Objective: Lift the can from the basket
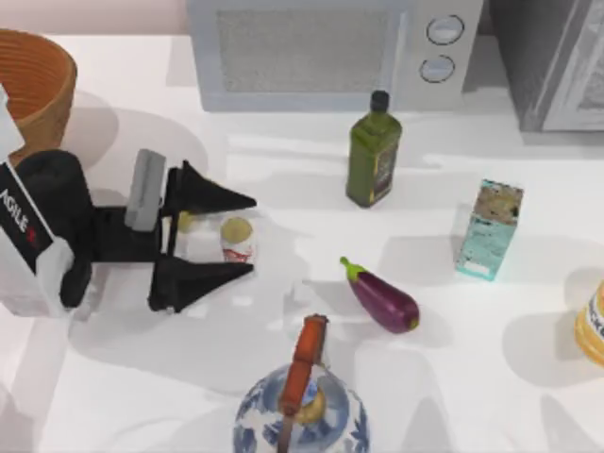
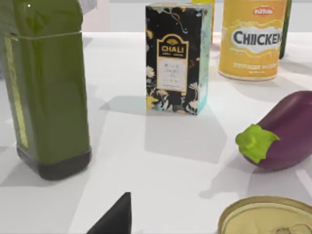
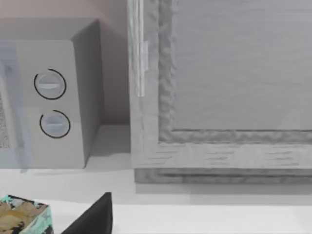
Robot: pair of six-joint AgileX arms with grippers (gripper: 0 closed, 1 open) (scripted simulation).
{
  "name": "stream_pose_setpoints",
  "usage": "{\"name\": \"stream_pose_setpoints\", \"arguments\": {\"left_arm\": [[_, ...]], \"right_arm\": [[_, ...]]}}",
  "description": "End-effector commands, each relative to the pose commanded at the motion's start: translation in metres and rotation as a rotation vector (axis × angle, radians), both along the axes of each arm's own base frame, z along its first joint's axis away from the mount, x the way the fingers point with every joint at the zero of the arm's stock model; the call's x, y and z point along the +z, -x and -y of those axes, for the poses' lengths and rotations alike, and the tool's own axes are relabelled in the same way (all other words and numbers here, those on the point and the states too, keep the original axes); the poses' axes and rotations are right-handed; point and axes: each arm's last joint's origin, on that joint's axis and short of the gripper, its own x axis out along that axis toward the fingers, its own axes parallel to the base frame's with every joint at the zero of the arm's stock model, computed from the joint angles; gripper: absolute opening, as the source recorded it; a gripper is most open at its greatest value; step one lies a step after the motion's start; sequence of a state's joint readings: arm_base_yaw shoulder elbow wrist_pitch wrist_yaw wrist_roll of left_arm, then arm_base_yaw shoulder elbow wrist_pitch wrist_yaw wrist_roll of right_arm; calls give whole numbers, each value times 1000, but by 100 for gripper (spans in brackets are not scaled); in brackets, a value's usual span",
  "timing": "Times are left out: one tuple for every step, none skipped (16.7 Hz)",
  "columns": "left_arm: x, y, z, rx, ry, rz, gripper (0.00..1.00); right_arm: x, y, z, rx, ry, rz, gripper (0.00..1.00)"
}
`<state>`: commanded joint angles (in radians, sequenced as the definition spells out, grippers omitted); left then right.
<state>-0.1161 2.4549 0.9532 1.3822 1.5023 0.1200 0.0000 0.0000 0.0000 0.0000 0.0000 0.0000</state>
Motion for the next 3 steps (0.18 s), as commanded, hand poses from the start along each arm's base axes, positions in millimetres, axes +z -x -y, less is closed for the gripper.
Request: {"name": "stream_pose_setpoints", "arguments": {"left_arm": [[0,0,0,0,0,0,100],[0,0,0,0,0,0,100],[0,0,0,0,0,0,100]], "right_arm": [[0,0,0,0,0,0,100],[0,0,0,0,0,0,100],[0,0,0,0,0,0,100]]}}
